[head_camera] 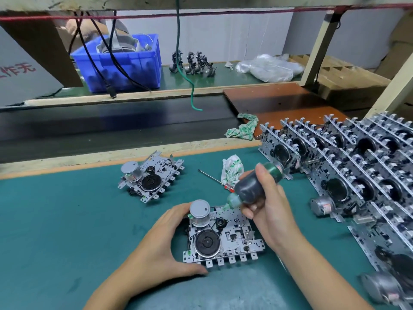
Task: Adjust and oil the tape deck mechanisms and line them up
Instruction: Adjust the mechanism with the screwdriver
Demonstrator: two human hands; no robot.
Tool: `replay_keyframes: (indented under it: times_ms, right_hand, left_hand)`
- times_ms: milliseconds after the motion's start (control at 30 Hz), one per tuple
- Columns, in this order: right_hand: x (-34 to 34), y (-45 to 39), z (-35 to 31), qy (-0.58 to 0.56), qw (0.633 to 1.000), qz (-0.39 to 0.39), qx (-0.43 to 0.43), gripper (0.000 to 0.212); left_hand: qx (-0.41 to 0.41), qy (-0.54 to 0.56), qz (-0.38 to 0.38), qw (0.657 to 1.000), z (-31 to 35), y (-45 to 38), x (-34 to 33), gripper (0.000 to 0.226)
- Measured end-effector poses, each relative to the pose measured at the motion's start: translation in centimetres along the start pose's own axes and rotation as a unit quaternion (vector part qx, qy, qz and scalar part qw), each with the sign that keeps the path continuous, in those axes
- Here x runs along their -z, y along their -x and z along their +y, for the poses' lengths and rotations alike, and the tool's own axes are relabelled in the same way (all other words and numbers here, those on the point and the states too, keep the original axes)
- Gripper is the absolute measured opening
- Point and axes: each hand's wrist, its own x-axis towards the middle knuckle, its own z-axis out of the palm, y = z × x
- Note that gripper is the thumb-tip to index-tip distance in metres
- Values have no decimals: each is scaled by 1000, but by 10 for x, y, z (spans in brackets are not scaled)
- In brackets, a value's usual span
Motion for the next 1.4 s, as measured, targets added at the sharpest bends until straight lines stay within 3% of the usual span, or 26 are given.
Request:
replay_keyframes:
  times_ms: [167,300,433,567,700,767,833,933,1000,1100,1133,1233,1333,1400]
  right_hand:
    - [5,-5,-2,-15,999,35,14,56]
    - [8,-10,-2,4,998,48,37,51]
    - [5,-11,3,96,993,28,56,45]
    - [4,-14,1,36,997,42,51,44]
    - [13,-14,-12,-81,995,31,59,43]
    - [17,-12,-21,-181,981,33,66,41]
    - [19,-9,-34,-284,954,57,78,39]
    - [14,0,-39,-308,945,69,85,35]
    - [3,8,-31,-258,962,53,70,32]
    - [-13,22,-11,-174,983,-5,57,30]
    - [-18,25,-5,-156,987,-12,49,31]
    - [-24,29,7,-121,992,9,31,45]
    - [-28,31,7,-101,994,22,43,41]
    - [-29,33,6,-87,995,17,55,32]
  left_hand:
    - [1,17,-41,999,-3,2,4,97]
    - [5,23,-30,999,0,3,2,92]
    - [23,47,8,999,8,2,-4,78]
    - [72,60,118,989,20,-4,-19,78]
    - [95,-11,200,975,35,-21,-27,33]
    - [143,28,224,964,42,-30,-27,14]
    - [211,279,229,908,51,-38,-22,16]
    - [213,660,160,702,61,-44,-19,36]
    - [192,787,117,575,64,-42,-23,39]
    - [145,886,58,436,62,-38,-35,51]
    - [138,895,71,418,59,-37,-38,47]
    - [170,857,141,466,55,-35,-43,20]
    - [163,851,139,479,48,-34,-49,34]
    - [156,846,139,491,54,-33,-48,28]
